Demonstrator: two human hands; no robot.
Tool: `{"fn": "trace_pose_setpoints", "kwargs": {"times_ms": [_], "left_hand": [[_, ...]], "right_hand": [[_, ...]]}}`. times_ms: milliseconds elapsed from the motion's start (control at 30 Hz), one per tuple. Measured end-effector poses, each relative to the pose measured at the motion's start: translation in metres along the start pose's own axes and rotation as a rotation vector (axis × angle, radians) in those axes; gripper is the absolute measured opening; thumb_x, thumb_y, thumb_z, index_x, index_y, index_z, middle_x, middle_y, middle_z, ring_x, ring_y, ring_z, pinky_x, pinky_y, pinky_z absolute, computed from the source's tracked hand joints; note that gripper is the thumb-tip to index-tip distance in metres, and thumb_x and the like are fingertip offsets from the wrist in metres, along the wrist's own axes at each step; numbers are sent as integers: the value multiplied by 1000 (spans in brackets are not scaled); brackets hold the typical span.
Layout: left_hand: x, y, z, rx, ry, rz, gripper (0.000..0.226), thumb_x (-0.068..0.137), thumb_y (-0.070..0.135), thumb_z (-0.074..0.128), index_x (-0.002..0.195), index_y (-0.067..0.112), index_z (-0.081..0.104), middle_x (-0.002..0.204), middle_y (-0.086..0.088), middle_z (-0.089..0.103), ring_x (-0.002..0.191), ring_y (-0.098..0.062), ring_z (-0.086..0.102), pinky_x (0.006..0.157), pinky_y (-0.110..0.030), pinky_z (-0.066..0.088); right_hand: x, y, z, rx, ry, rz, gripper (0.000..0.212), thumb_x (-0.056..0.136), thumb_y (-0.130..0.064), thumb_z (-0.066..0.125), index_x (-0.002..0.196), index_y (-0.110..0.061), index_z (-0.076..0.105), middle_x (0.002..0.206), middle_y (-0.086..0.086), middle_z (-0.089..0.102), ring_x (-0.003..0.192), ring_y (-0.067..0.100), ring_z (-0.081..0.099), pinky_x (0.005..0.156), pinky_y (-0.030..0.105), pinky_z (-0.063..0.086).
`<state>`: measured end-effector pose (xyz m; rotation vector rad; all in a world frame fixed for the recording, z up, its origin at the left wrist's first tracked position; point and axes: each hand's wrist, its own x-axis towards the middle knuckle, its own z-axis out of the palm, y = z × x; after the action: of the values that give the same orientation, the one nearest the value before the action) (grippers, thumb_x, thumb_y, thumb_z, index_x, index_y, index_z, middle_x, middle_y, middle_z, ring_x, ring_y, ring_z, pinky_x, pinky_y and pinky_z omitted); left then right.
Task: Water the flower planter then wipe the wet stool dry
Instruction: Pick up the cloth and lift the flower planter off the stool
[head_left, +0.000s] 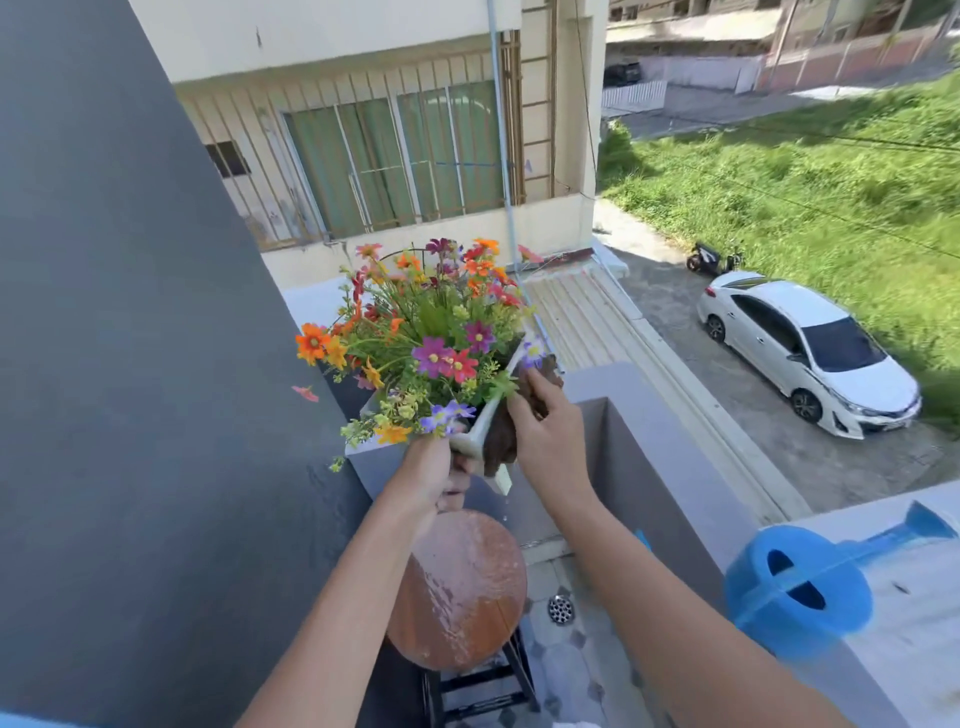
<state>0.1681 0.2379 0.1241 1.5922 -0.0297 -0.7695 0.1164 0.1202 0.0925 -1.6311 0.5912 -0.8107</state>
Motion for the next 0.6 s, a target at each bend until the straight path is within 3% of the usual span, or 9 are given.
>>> {"fn": "trace_pose_setpoints", "kwargs": {"times_ms": [33,133,200,267,400,600], "left_hand": [[0,-2,-1,-1,-18,-6,34,101,17,27,73,21,46,55,-1,42,35,-7,21,40,-11,12],[-3,-5,1,-57,-61,-15,31,102,18,29,78,17,49,56,-3,45,32,-7,23,38,-10,14],[-5,-6,3,-111,-72,-20,31,103,18,30,79,18,48,54,-5,46,32,-7,24,36,-10,15],[-4,-5,5,-160,-72,-12,29,103,17,30,79,19,45,54,-5,46,33,-7,24,36,-11,15],[6,-1,4,-212,-85,-22,22,100,19,31,81,16,42,54,-5,46,32,-8,26,34,-12,16],[13,-6,1,-220,-64,-55,26,102,16,31,78,14,43,59,-9,42,29,-8,26,34,-10,16]], "right_hand": [[13,2,-5,-12,36,9,27,88,-24,57,108,-9,66,95,-2,63,90,14,55,85,31,44],[51,3,-22,-42,114,59,45,87,-26,52,126,-9,66,111,6,67,100,20,61,95,41,48],[56,0,-28,-38,114,61,44,88,-24,56,129,-11,65,115,6,66,103,18,60,100,45,47],[41,-3,-25,-38,69,-1,42,91,-14,60,134,-11,62,125,6,65,113,15,60,103,38,47],[-22,4,-11,-11,-57,-191,48,87,-8,62,134,-11,60,117,2,65,110,10,61,96,19,46],[-46,40,-14,-42,-78,-38,48,82,-14,59,130,-15,61,121,-3,66,114,7,61,98,28,49]]}}
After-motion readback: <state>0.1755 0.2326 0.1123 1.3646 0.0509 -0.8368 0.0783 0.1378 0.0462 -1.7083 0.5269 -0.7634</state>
